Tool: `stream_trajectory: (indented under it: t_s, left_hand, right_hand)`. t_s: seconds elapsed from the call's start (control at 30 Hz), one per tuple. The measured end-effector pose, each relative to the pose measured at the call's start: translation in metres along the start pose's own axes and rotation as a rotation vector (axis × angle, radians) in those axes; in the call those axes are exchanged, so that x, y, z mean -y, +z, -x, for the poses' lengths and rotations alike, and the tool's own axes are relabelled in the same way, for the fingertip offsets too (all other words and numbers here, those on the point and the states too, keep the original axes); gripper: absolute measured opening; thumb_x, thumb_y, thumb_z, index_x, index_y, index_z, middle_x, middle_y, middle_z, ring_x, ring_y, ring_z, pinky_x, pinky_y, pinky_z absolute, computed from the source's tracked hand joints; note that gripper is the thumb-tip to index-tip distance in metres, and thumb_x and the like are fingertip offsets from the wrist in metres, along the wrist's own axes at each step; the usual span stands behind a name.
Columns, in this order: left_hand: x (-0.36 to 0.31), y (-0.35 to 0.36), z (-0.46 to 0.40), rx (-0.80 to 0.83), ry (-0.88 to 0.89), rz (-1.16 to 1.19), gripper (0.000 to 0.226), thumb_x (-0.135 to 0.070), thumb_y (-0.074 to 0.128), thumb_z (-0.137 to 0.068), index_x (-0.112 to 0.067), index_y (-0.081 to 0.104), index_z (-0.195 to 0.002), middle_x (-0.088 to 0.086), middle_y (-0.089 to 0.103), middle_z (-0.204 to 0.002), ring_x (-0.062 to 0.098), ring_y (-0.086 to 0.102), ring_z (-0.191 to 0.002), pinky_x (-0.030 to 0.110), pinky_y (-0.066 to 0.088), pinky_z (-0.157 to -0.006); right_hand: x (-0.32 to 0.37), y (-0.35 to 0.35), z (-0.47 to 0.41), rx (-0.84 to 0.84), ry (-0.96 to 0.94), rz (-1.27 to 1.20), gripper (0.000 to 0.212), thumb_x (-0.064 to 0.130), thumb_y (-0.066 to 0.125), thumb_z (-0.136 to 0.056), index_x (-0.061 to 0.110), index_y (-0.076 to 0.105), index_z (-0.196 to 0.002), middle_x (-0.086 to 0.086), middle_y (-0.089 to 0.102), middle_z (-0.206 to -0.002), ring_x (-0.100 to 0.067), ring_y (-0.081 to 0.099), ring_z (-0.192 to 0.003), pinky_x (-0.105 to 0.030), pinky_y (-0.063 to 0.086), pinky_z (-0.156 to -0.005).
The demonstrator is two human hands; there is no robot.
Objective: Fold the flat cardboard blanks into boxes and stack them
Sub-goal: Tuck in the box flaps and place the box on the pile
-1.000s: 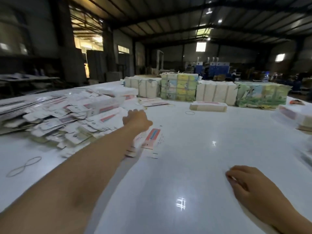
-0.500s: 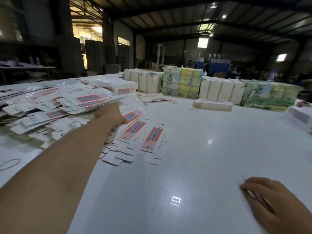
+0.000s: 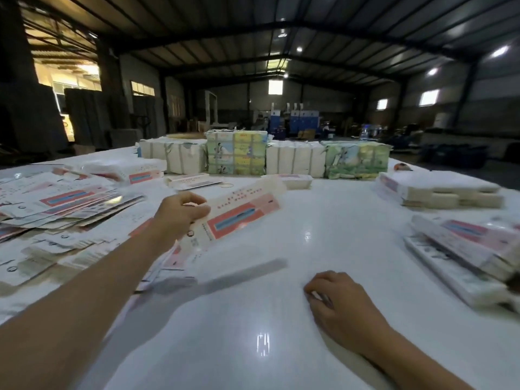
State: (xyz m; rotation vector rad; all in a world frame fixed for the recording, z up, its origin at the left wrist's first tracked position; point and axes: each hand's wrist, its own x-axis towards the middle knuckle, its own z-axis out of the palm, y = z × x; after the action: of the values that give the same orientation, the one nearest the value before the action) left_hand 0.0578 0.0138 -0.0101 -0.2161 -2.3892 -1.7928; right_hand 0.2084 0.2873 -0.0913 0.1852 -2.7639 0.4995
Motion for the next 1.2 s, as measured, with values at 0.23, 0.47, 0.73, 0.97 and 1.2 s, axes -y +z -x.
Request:
stream_trajectory:
  t_s: [0.23,0.47,0.73,0.97,1.2]
  left_hand:
    - [0.011,0.066,0.060,0.383,-0.129,0.054,0.014,-0.015,0.061,-0.089,-0.025,0.071,-0.089,-0.001,0.074,-0.082,0.020,0.072,-0.070,0.028,0.054,-0.049]
    - [0.025,0.069,0.078,0.391,-0.022,-0.107,0.016,-0.021,0.065,-0.088,-0.034,0.072,-0.084,-0.005,0.074,-0.082,0.017,0.072,-0.071,0.028,0.055,-0.056]
    - [0.000,0.107,0.115,0.240,0.701,-0.877,0.099,-0.076,0.049,-0.065,-0.023,0.030,-0.146,-0.003,0.040,-0.140,0.017,0.032,-0.124,0.047,0.023,-0.110]
    - [-0.009,0.113,0.127,0.045,0.993,-0.671,0.092,-0.059,0.075,-0.059,-0.009,0.047,-0.130,0.008,0.061,-0.109,0.022,0.058,-0.088,0.035,0.051,-0.077]
    - [-0.014,0.111,0.130,0.000,1.071,-0.769,0.093,-0.055,0.084,-0.052,-0.003,0.053,-0.122,0.011,0.065,-0.102,0.028,0.062,-0.078,0.037,0.054,-0.066]
  right_hand:
    - [-0.013,-0.030,-0.004,-0.348,0.703,-1.414,0.026,0.016,0.039,-0.099,0.007,0.063,-0.094,-0.009,0.070,-0.066,-0.018,0.067,-0.060,-0.032,0.056,-0.055]
    - [-0.019,-0.039,0.005,-0.155,0.557,-1.599,0.025,0.030,0.052,-0.095,0.007,0.062,-0.095,-0.011,0.073,-0.079,-0.026,0.072,-0.074,-0.033,0.057,-0.056]
    - [-0.004,-0.036,0.010,-0.173,0.350,-1.350,0.008,0.007,0.056,-0.091,0.007,0.062,-0.097,-0.014,0.072,-0.086,-0.028,0.071,-0.078,-0.038,0.059,-0.063]
    - [-0.001,-0.048,0.017,0.144,0.140,-1.652,0.034,0.018,0.056,-0.083,0.004,0.060,-0.114,-0.015,0.071,-0.100,-0.028,0.069,-0.088,-0.033,0.059,-0.066]
    - [-0.001,-0.051,0.020,-0.110,0.082,-1.240,0.019,0.000,0.052,-0.092,0.011,0.069,-0.091,-0.006,0.075,-0.084,-0.025,0.072,-0.079,-0.030,0.057,-0.060]
